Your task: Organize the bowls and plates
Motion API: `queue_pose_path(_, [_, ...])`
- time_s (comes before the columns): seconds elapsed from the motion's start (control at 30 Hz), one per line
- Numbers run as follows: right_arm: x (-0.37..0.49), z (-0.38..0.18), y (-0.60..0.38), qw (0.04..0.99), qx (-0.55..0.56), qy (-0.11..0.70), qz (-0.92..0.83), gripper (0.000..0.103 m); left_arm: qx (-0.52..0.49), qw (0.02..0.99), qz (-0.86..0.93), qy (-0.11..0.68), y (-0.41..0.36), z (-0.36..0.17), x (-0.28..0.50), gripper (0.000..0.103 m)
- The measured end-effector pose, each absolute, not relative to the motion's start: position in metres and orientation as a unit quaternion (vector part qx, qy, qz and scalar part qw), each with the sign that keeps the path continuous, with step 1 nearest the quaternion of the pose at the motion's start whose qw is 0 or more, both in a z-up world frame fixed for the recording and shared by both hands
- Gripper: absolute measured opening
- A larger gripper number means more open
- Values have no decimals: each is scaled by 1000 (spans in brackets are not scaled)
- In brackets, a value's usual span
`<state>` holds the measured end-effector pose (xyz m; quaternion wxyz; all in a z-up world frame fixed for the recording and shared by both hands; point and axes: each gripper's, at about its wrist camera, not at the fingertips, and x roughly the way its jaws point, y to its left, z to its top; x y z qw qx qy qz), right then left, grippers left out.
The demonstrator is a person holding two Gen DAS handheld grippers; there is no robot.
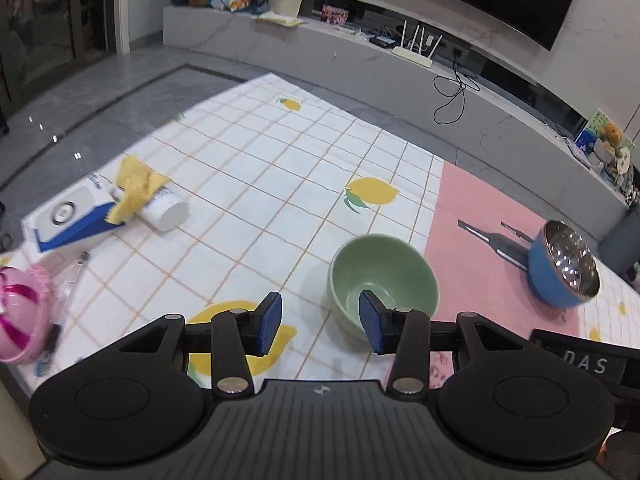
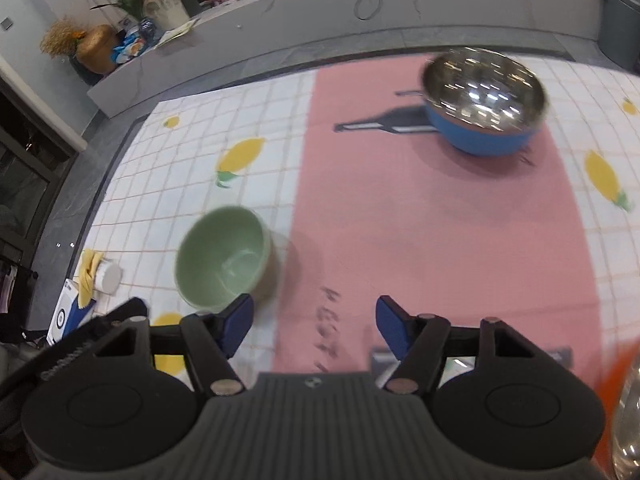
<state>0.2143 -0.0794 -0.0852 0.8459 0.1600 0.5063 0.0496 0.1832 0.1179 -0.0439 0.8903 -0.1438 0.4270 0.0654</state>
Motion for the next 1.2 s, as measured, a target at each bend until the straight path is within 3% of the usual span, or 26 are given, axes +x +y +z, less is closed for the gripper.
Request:
queue_pose_path(0.27, [244, -88, -62, 849, 153, 502, 57, 52, -169, 887, 76, 423, 126, -57, 204, 43])
queue_pose_path(0.47, [257, -82, -104, 858, 147, 491, 20, 53, -184, 893, 28, 409, 104, -42, 219, 44])
queue_pose_path(0.9, [285, -66, -224, 874, 152, 453, -95, 58, -137, 898, -85, 409, -19, -26, 272, 51])
queue_pose_path(1.2, [318, -87, -251, 867, 137, 465, -116, 56, -78, 902, -104, 412, -84, -44, 313, 51])
